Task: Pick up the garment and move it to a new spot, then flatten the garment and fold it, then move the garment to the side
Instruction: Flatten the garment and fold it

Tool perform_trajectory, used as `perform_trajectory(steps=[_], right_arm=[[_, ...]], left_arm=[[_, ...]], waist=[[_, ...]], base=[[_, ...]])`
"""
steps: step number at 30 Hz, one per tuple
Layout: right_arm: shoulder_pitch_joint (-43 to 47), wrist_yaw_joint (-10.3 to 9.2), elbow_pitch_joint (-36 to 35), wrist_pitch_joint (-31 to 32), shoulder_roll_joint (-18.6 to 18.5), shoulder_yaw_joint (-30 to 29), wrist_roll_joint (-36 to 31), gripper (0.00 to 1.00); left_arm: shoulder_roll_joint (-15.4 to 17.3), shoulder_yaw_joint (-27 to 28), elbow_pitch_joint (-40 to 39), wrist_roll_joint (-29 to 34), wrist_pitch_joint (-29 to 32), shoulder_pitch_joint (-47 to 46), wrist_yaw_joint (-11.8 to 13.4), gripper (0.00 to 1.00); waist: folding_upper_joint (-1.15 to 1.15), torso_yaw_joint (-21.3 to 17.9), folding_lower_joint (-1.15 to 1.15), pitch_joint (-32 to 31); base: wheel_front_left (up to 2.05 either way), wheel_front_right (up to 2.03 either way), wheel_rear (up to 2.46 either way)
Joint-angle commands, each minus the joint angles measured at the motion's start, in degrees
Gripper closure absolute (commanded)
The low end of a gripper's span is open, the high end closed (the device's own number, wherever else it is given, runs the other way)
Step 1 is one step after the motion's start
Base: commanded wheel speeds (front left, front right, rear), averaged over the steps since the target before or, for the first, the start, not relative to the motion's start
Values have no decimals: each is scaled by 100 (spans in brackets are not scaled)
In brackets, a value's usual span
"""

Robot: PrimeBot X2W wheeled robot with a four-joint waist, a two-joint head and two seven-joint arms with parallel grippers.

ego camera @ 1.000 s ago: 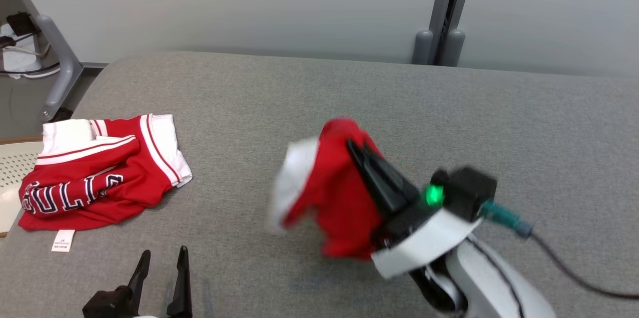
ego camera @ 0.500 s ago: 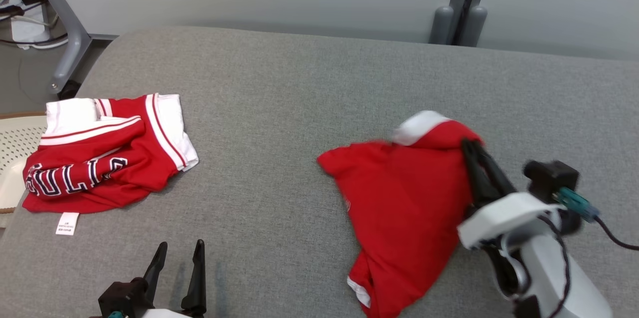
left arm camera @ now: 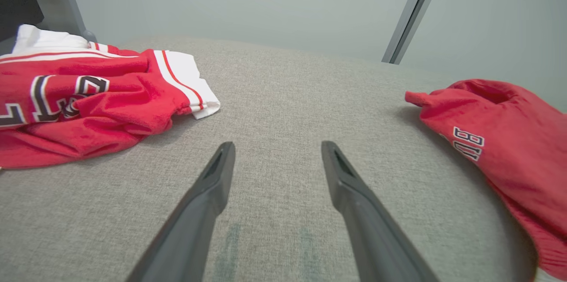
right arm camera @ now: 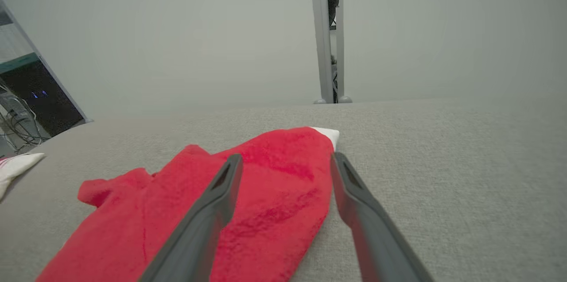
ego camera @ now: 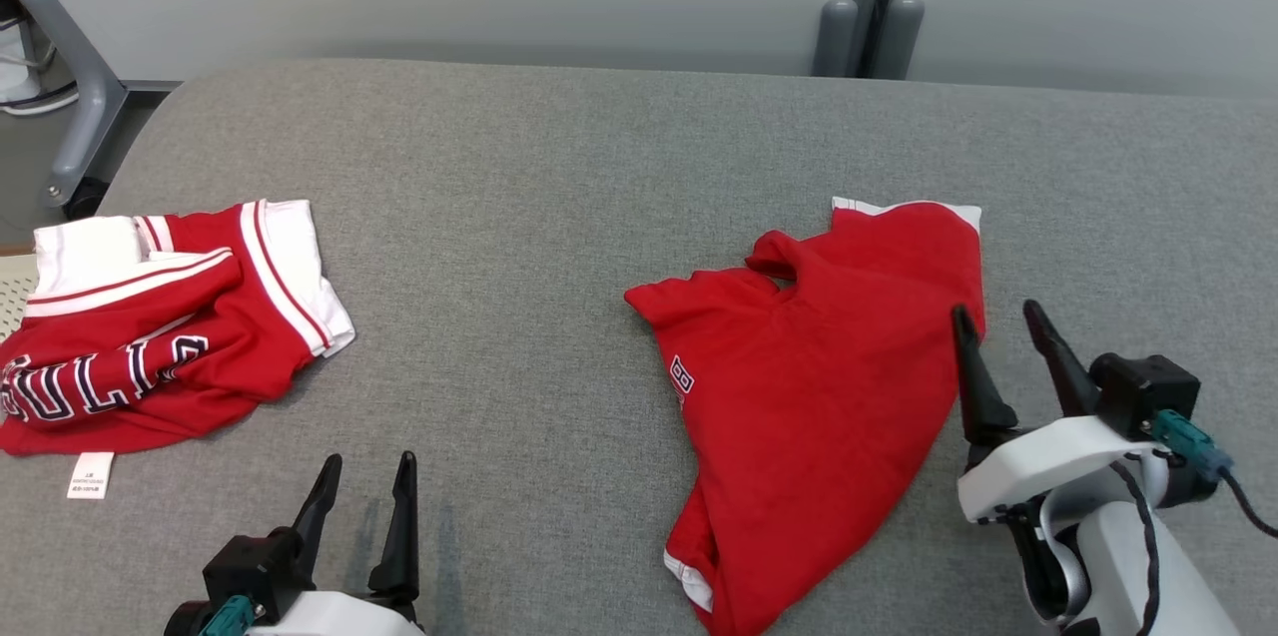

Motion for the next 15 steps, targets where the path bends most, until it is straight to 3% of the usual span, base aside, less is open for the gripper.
perform_trajectory(steps=[1,7,15], right_arm=[[-5,0,-65,0,-14,60,69,0],[-297,0,-28,0,-10,995,234,0],[-1552,0,1241,432,-26,2570,481,0]], left_arm=[[28,5,1,-30,-3,-96,-5,0],[28,-21,22,-96,-3,-82,22,0],[25,-159,71,-187,-3,-38,27,0]], waist=[[0,1,0,-13],[0,129,0,-48],[0,603,0,7]], base=[[0,0,0],[0,0,0],[0,0,0]])
